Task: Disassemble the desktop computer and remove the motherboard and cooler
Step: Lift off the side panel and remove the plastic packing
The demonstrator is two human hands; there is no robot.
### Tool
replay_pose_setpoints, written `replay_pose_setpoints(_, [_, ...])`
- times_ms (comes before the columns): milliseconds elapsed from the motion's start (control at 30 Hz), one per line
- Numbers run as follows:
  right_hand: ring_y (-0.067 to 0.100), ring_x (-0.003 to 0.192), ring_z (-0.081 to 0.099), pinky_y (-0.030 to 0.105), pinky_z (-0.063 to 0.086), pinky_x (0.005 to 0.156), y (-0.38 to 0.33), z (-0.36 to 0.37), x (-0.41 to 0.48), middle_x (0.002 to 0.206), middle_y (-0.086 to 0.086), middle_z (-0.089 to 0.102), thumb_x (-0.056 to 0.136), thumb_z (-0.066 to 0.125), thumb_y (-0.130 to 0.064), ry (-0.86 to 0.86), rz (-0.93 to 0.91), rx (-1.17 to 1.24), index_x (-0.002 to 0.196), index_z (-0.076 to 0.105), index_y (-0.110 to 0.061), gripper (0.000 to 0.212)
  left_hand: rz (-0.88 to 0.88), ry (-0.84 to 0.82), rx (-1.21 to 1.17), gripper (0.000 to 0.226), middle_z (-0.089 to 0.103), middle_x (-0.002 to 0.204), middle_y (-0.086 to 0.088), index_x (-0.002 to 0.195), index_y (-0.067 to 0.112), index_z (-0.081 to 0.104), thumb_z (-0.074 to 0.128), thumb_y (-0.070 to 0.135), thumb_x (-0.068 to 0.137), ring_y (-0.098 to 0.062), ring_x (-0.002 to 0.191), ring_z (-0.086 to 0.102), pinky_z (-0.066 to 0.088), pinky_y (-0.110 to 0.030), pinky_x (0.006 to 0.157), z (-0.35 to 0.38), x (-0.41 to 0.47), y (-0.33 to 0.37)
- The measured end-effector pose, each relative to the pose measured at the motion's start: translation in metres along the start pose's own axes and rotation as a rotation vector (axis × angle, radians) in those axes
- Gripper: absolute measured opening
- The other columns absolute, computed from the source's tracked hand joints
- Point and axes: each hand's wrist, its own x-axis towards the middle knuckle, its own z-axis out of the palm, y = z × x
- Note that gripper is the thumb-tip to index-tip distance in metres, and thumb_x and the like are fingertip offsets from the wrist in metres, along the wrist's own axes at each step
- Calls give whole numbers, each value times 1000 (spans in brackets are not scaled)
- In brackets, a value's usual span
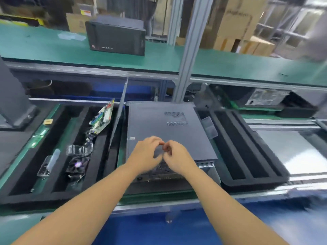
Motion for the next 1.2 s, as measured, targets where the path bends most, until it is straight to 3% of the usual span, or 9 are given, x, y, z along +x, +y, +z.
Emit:
replay_pose_setpoints(67, [28,126,42,39,38,103,34,-11,1,135,6,48,90,60,-26,-72,-62,-237,129,52,-18,41,35,-171,250,78,21,163,1,150,27,37,61,57,82,-22,150,20,22,-42,117,17,10,4])
replay_pose_setpoints(167, [26,150,11,45,19,119,83,-23,0,165,2,7,83,65,-46,-170,-88,-441,153,27,-24,82,-27,-337,541,118,-24,163,0,158,29,-4,59,79,72,-29,151,-14,3,-49,122,35,13,-6])
replay_pose_setpoints(267, [25,153,-6,46,5,122,120,-28,6,166,1,-16,81,67,-60,-189,-161,-607,159,2,-26,108,-160,-345,660,126,-34,159,-5,151,32,-27,51,88,69,-39,148,-22,-2,-54,121,41,11,-21])
replay_pose_setpoints(400, [27,153,-11,44,-1,122,135,-26,21,164,0,-21,86,58,-65,-129,-263,-681,159,-9,-23,108,-244,-349,634,121,-35,158,-6,137,33,-46,44,87,76,-41,146,-25,-4,-56,120,47,10,-30])
replay_pose_setpoints(533, [30,153,-8,45,1,123,140,-13,27,166,4,-15,94,49,-63,-74,-285,-695,158,-11,-19,99,-248,-342,634,120,-41,153,-5,133,33,-51,43,86,77,-39,146,-27,-5,-57,119,51,7,-35])
replay_pose_setpoints(733, [33,153,-4,46,3,123,141,-9,26,166,8,-9,95,53,-56,-47,-299,-694,158,-6,-15,96,-235,-317,648,117,-35,156,-6,137,30,-45,45,79,82,-39,148,-23,-6,-56,119,51,4,-32])
replay_pose_setpoints(933, [33,153,0,45,4,123,143,2,10,167,10,-6,98,60,-27,36,-286,-713,158,-7,-14,91,-247,-301,701,109,-26,162,-8,137,28,-44,52,55,92,-39,149,-19,-3,-55,120,52,-6,-20])
replay_pose_setpoints(1100, [37,152,3,47,10,122,135,-8,11,166,15,-4,98,61,-24,-31,-302,-769,157,-4,-10,89,-249,-407,680,106,-30,160,-8,136,30,-44,52,49,96,-39,148,-21,-2,-55,120,42,-2,-16])
replay_pose_setpoints(1200, [42,150,8,50,20,120,132,-17,14,165,19,0,95,62,-17,-97,-344,-815,157,0,-6,88,-230,-470,680,104,-25,162,-5,147,33,-33,57,40,96,-38,150,-17,3,-56,121,31,4,-13])
